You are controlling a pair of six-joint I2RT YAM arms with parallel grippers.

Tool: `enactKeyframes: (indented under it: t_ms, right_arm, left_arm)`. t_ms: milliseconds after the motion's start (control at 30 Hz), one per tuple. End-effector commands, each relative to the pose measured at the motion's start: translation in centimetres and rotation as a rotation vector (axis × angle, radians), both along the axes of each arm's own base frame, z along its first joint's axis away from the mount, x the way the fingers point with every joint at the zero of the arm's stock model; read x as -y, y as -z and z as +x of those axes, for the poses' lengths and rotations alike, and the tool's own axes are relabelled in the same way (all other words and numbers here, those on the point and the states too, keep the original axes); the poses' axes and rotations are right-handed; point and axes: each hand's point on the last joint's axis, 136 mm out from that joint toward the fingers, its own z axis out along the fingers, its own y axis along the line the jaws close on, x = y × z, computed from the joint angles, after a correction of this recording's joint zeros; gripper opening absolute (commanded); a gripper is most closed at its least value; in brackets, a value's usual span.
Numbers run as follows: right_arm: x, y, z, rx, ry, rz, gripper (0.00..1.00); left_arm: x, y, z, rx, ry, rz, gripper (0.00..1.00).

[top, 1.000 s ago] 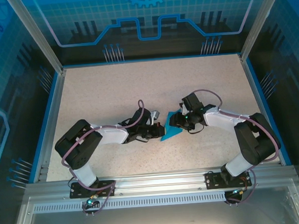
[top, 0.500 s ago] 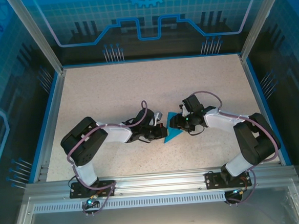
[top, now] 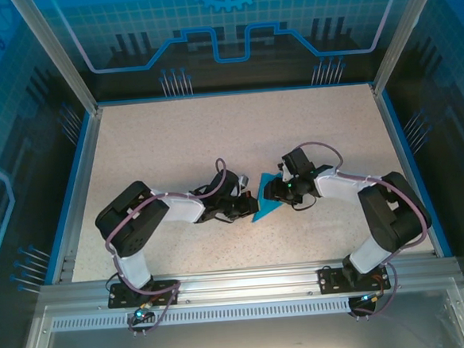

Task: Fold a paper plane with a square sheet of paper (pick it up from the middle)
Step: Fourth fold the wing at the center of the table.

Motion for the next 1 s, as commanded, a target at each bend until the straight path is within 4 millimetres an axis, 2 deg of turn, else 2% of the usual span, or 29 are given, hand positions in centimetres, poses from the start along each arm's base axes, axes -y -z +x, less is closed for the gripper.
enactKeyframes:
  t_ms: [0,467,733,967]
  right_arm:
    - [0.1,0.0,0.9,0.007,0.003,-0.011,0.49]
    - [-1.6,-0.2,1.5,0.021,-0.049,0.041,0.49]
    - [-0.7,1.6,1.3,-0.034,-0.024,-0.027,0.47]
    - [1.1,3.4,0.7,-0.106,0.038,-0.138,0.46]
  left_arm:
    - [-0.7,1.2,0.1,-0.033,-0.036,0.02,0.07]
    - [-1.1,1.3,0.3,-0.046,-0.049,0.018,0.07]
    - [-1.1,1.1,0.3,-0.042,-0.036,0.012,0.08]
    - [-1.6,1.1,0.5,-0.037,-0.042,0.019,0.15]
